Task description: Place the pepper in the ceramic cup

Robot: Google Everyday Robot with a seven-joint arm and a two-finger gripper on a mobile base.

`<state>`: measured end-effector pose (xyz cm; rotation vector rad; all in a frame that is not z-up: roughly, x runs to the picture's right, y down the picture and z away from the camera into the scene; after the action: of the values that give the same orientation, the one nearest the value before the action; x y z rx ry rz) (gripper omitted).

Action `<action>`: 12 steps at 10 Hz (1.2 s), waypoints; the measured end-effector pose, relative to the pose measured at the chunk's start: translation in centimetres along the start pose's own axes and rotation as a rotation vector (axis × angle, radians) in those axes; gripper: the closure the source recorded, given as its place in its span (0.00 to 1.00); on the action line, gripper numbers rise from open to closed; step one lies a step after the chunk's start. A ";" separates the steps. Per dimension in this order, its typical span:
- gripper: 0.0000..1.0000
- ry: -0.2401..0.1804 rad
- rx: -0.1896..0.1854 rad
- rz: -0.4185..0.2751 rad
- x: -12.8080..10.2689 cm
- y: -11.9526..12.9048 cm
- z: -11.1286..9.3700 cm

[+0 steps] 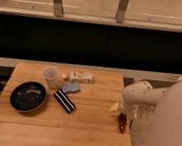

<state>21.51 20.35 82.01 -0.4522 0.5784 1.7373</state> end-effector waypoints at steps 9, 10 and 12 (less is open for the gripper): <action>0.46 0.074 -0.014 0.031 0.8 -0.4 2.9; 0.58 0.081 -0.012 0.030 0.9 -0.4 3.3; 0.76 0.082 -0.005 0.022 1.0 -0.3 3.5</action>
<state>21.61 23.27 84.18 -0.5249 0.6398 1.7483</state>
